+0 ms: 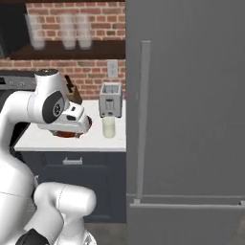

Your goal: Grab a lemon wedge from the fridge and one ice cube from the ice bowl, and put them in the glass of lemonade.

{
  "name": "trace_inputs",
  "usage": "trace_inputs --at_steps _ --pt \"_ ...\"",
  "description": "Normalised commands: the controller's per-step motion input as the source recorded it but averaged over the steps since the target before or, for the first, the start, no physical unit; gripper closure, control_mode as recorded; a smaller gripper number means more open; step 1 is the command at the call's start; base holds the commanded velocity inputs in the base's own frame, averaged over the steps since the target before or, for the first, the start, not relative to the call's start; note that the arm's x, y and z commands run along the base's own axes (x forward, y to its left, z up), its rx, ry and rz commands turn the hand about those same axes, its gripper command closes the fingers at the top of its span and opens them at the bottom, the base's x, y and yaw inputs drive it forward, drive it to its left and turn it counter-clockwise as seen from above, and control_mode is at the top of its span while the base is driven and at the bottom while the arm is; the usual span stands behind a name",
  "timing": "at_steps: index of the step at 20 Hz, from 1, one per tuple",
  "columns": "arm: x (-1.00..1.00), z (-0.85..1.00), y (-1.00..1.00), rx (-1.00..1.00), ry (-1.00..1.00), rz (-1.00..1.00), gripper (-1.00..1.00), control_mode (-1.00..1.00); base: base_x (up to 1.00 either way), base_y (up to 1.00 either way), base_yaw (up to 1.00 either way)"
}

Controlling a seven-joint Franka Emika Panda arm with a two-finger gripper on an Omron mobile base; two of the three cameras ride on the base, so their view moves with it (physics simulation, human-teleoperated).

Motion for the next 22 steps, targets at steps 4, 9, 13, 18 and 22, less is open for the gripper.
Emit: trace_inputs --at_steps 4,9,13,18,22 --pt "0.0 0.0 0.0 0.0 0.0 0.0 -1.0 1.0 0.63 0.93 -0.33" --pt "0.0 0.0 0.0 0.0 0.0 0.0 -1.0 1.0 0.63 0.36 -0.25" --pt "0.0 0.0 0.0 0.0 0.0 0.0 -1.0 1.0 0.57 0.17 -0.22" --pt "0.06 0.0 0.03 0.0 0.0 -0.04 -1.0 -1.0 0.13 0.1 -0.07" --pt "0.0 -0.42 0.07 0.0 0.0 -0.01 -1.0 -1.0 0.0 0.0 0.0"
